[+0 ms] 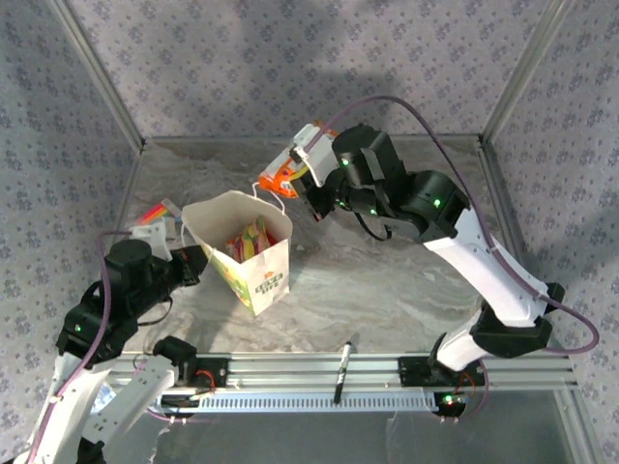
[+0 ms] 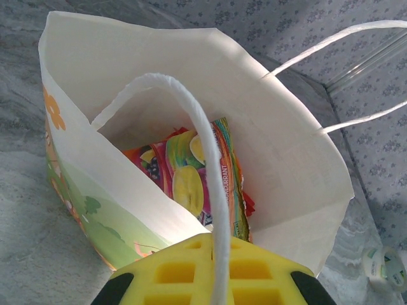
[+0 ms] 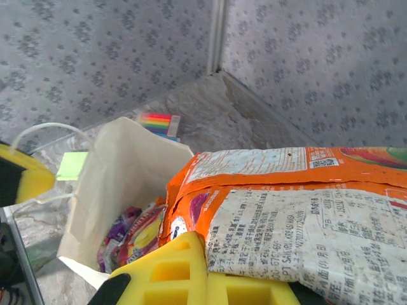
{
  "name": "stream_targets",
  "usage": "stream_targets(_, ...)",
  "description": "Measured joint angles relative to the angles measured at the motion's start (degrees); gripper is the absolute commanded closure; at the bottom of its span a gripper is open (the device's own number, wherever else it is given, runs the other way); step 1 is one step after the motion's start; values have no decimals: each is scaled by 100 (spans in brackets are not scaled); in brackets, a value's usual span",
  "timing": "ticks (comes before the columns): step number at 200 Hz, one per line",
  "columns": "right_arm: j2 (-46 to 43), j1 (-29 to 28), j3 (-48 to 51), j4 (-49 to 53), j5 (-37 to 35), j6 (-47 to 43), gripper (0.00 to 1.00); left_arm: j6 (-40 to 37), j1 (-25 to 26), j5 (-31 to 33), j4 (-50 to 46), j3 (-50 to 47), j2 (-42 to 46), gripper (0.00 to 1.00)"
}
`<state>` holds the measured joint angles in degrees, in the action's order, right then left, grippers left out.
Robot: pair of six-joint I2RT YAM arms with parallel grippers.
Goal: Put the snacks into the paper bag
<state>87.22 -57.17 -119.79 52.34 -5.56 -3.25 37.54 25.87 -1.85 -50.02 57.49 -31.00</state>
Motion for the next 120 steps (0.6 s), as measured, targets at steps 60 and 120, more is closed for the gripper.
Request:
stream_targets(60,490,-203,-503,68,743,-1064,100,-2,0,-2,-7,0,28,96)
stream_targets(120,1458,-278,-1440,1027,1620,-2181,100,-42,0,7,-131,0,111,97)
